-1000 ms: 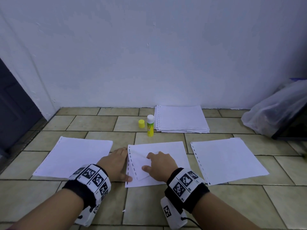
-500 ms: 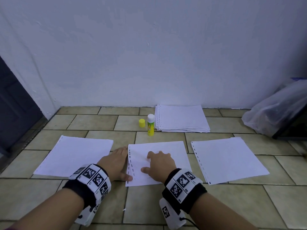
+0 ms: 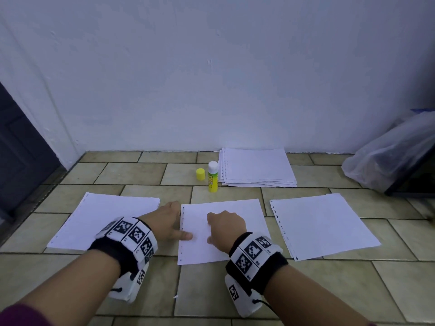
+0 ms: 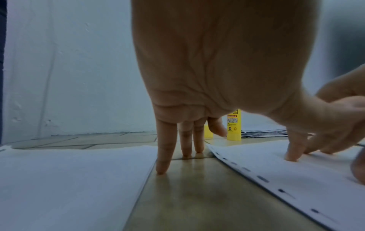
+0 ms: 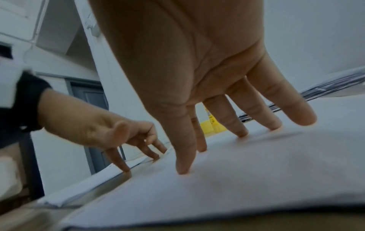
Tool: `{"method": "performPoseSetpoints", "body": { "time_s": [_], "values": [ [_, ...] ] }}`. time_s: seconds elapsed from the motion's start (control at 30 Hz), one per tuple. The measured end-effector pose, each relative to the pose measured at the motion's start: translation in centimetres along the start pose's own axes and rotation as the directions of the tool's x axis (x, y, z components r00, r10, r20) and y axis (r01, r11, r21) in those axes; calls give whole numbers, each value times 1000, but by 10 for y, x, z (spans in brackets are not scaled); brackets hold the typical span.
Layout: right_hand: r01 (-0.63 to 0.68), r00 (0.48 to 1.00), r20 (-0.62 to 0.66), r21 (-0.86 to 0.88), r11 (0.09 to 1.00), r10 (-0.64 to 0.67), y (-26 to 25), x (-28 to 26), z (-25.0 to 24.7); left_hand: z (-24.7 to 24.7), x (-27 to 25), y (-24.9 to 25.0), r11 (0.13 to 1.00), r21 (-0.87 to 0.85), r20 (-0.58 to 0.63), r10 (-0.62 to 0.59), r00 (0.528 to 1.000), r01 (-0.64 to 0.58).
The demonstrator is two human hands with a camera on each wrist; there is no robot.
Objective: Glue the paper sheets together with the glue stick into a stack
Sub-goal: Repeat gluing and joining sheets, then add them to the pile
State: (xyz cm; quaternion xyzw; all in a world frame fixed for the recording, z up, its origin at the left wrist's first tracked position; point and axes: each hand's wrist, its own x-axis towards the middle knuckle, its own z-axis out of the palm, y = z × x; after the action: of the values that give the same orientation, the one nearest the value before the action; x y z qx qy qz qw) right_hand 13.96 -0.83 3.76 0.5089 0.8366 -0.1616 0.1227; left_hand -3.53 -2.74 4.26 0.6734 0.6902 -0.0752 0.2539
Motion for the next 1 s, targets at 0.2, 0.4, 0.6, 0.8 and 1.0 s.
{"method": "performPoseSetpoints", "body": {
  "time_s": [0.2,0.4,0.6,0.8,1.0],
  "values": [
    [-12,1000,13,-174,985,14,-16,-3,-5,16,-6,14,951,306,-22,40,999,-31],
    [178,977,129,-43,983,-172,-16,11,-9,18,-7,13,942,336,-44,30,999,-14],
    [-83,994,73,97,992,76,68,5,-23,19,-6,10,936,350,-14,31,999,-25],
    [-88,996,17,-66,994,89,62,-4,-26,4,-4,13,915,403,45,19,999,-36],
    [-19,1000,-27,-285,958,12,31,-3,-16,8,-3,51,930,310,-43,223,974,-199]
  ]
}}
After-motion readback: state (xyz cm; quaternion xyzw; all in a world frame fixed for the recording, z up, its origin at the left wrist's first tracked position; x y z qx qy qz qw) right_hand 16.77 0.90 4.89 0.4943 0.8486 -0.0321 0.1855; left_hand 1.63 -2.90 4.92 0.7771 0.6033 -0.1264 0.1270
